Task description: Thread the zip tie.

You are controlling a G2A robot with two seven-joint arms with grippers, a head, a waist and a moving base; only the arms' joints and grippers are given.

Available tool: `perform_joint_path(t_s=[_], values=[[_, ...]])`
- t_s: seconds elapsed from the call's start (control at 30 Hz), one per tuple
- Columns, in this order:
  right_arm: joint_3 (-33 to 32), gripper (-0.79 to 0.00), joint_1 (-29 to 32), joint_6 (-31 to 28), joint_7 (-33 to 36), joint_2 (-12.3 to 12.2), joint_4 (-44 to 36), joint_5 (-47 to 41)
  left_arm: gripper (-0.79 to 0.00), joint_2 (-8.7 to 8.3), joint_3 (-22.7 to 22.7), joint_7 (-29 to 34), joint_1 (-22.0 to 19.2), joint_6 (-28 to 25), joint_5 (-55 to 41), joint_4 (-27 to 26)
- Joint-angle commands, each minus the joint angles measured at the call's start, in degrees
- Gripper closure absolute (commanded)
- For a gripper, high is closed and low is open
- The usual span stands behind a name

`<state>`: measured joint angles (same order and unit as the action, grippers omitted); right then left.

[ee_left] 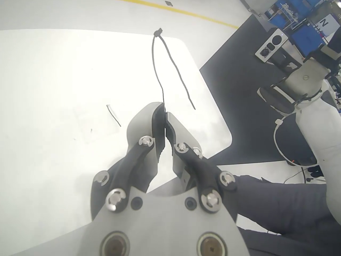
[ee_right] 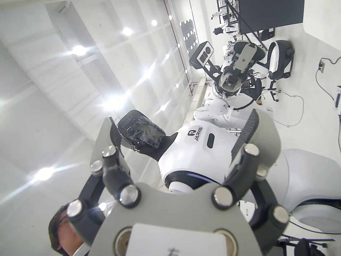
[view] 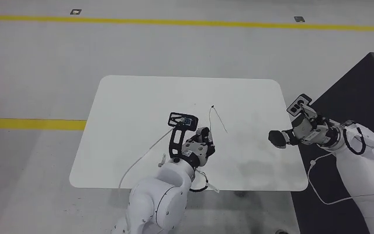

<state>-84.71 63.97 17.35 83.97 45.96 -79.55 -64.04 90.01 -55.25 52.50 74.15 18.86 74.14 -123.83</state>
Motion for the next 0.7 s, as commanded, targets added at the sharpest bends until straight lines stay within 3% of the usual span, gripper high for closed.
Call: perform_joint_path(t_s=[0.0,0.13,0.37,0.67], values=[[0.0,-0.785,0.0,0.0,0.0,0.0,0.0,0.0,0.0,0.0,0.0,0.0,0.0,0.0,0.0,0.0],[0.0,-0.785,0.0,0.0,0.0,0.0,0.0,0.0,0.0,-0.23,-1.3,2.6,0.6,1.2,1.8,1.3],[0.0,-0.785,0.0,0.0,0.0,0.0,0.0,0.0,0.0,0.08,-7.1,11.8,-2.4,10.9,2.2,4.1],[0.0,-0.785,0.0,0.0,0.0,0.0,0.0,0.0,0.0,1.29,-2.5,15.6,-8.7,14.1,3.6,17.3]])
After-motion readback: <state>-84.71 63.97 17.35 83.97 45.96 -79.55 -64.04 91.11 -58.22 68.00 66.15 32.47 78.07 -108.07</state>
